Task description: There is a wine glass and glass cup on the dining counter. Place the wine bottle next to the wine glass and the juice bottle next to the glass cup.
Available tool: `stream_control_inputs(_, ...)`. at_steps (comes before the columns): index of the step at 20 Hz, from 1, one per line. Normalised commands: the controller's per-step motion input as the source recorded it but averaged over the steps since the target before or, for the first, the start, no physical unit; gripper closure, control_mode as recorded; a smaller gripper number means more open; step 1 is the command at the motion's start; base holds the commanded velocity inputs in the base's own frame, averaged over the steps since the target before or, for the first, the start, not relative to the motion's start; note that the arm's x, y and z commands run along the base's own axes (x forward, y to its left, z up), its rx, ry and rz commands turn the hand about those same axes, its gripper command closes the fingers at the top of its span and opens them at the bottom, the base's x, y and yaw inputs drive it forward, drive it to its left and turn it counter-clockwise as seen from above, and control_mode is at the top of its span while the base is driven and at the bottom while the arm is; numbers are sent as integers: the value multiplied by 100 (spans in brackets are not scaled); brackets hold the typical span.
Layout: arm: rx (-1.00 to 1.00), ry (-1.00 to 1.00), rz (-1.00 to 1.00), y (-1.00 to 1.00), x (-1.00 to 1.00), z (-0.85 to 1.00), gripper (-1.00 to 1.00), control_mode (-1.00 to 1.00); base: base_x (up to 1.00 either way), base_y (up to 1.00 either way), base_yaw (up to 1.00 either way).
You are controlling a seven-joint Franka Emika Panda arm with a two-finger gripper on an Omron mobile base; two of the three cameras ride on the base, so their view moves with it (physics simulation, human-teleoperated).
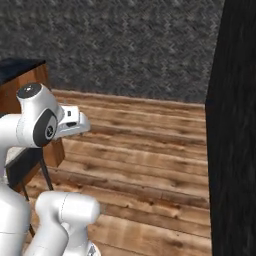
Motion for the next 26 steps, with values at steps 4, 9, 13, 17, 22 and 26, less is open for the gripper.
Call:
stream_control_inputs(4, 0, 0, 0, 0, 0, 0, -100, 100, 57, 18, -46)
stream_control_inputs(9, 0, 0, 0, 0, 0, 0, -100, 100, 87, 28, -20)
stream_control_inputs(13, 0, 0, 0, 0, 0, 0, -100, 100, 93, 30, -13)
stream_control_inputs(17, 0, 0, 0, 0, 0, 0, -100, 100, 94, 27, -2)
stream_control_inputs(22, 0, 0, 0, 0, 0, 0, -100, 100, 94, 25, 0)
stream_control_inputs(26, 0, 0, 0, 0, 0, 0, -100, 100, 93, 27, 0)
